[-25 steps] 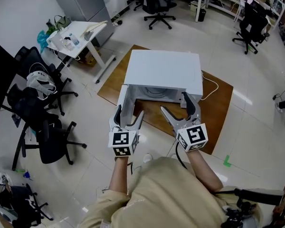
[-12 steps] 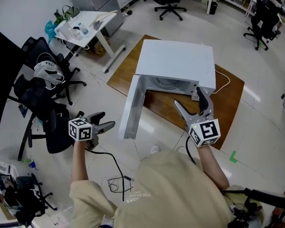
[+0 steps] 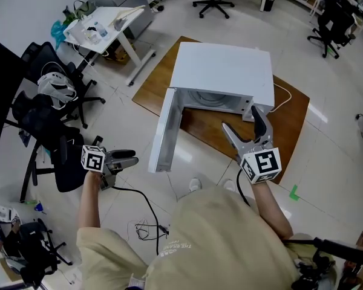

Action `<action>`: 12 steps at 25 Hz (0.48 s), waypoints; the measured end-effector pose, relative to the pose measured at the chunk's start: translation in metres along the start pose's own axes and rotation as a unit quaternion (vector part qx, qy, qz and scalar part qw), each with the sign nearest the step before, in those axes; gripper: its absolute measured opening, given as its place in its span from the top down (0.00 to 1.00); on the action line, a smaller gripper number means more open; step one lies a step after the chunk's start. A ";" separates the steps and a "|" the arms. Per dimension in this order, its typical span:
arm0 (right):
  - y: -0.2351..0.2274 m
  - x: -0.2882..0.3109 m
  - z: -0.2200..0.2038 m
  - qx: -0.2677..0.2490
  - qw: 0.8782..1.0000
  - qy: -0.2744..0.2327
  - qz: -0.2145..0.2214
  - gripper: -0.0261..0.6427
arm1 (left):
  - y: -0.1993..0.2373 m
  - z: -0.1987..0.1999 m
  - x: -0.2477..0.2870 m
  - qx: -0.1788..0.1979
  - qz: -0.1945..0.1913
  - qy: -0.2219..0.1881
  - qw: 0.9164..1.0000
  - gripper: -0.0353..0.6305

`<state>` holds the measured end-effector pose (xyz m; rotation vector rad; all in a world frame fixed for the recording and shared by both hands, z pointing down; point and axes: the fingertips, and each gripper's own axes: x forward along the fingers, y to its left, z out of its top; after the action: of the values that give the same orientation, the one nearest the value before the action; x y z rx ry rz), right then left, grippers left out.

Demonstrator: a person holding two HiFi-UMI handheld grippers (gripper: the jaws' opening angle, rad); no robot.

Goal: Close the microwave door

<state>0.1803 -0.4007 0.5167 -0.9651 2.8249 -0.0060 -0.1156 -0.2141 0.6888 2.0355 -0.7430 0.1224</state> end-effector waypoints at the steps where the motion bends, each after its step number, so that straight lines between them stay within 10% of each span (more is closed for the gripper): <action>1: 0.000 0.001 -0.002 -0.001 1.000 0.000 -0.005 0.34 | 0.000 0.000 0.004 -0.007 -0.005 0.000 1.000 0.54; 12: -0.016 -0.016 -0.012 0.000 0.999 -0.001 -0.040 0.34 | 0.034 -0.034 0.055 -0.032 0.020 0.084 0.996 0.74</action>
<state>0.2013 -0.4042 0.5318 -1.0757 2.7828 -0.0150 -0.0833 -0.2247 0.7534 1.9246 -0.6726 0.2858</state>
